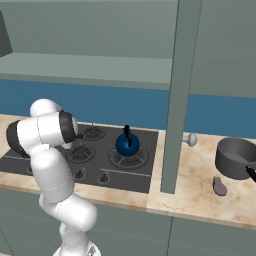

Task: Pick the pan from the cabinet and place it on the stove. Then turn on the stove burner for the pan.

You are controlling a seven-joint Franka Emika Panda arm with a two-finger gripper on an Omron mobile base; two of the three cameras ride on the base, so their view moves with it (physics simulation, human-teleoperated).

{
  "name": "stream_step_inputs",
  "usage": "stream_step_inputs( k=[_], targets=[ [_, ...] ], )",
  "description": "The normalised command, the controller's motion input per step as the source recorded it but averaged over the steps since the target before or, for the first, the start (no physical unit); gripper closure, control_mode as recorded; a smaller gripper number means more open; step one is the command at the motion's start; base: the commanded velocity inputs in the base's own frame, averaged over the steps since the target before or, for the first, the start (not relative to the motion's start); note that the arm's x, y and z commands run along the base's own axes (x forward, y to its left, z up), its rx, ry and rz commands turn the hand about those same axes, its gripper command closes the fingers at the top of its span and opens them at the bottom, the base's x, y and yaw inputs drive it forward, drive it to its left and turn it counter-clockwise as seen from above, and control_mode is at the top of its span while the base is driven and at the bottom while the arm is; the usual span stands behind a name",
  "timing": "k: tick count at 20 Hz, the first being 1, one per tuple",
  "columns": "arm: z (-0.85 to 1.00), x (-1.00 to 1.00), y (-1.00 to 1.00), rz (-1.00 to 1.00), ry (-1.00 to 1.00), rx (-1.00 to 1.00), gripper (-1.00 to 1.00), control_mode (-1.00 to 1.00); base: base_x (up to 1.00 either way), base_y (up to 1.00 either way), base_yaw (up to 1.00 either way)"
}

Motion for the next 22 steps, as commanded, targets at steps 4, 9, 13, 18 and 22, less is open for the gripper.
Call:
stream_step_inputs(
  k=[4,9,13,18,22],
  targets=[
    [-0.18,0.08,0.26,-0.05,0.0,-0.01,1.0,-1.0,0.0,0.0,0.0],
    [-0.18,0.0,0.25,-0.05,0.0,-0.01,1.0,-1.0,0.0,0.0,0.0],
    [-0.18,-0.02,0.18,-0.04,-0.01,-0.01,-1.0,-1.0,0.0,0.0,0.0],
    [-0.04,0.0,0.1,-0.05,-0.06,0.0,-1.0,-1.0,0.0,0.0,0.0],
    [0.0,0.0,0.0,-0.04,-0.1,0.0,-1.0,-1.0,0.0,0.0,0.0]
  ],
)
